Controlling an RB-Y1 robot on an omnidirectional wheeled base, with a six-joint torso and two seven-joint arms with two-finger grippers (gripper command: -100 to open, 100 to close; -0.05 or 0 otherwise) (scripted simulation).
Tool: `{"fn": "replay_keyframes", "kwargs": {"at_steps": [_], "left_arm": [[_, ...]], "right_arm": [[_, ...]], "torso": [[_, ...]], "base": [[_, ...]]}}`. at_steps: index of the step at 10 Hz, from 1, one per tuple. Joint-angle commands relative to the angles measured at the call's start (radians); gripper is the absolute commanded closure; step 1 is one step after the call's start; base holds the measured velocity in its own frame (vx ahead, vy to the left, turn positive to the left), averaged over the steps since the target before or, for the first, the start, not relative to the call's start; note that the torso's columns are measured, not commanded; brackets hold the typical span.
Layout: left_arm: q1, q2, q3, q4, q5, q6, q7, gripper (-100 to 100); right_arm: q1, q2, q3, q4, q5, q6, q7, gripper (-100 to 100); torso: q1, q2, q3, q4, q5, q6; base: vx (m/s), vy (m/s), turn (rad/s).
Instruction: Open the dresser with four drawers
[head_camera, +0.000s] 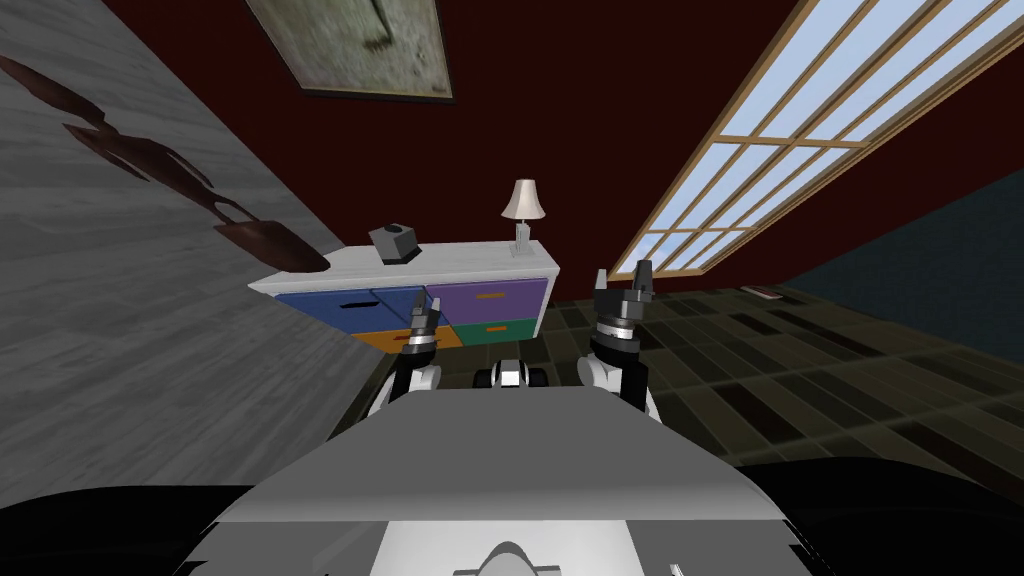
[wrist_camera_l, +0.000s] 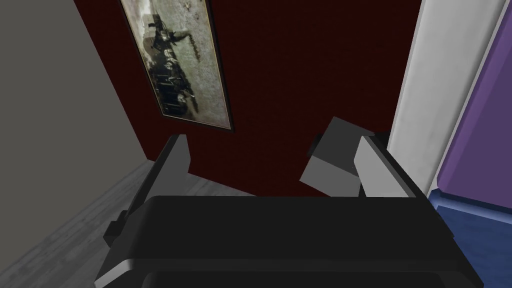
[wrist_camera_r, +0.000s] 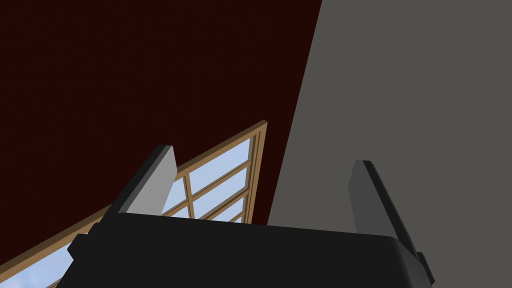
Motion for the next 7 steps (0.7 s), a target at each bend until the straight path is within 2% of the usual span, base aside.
{"fn": "replay_keyframes", "kwargs": {"at_steps": [1, 7], "left_arm": [[-0.015, 0.005, -0.001, 0.063, -0.002, -0.006, -0.001, -100], [-0.044, 0.015, -0.006, 0.199, -0.008, -0.016, -0.003, -100]], "right_arm": [[0.000, 0.000, 0.000, 0.000, 0.000, 0.000, 0.000, 0], [0.000, 0.000, 0.000, 0.000, 0.000, 0.000, 0.000, 0]], "torso": [[0.000, 0.000, 0.000, 0.000, 0.000, 0.000], [-0.001, 0.000, 0.000, 0.000, 0.000, 0.000]], "base": [[0.052, -0.043, -0.016], [0.053, -0.035, -0.014]]}}
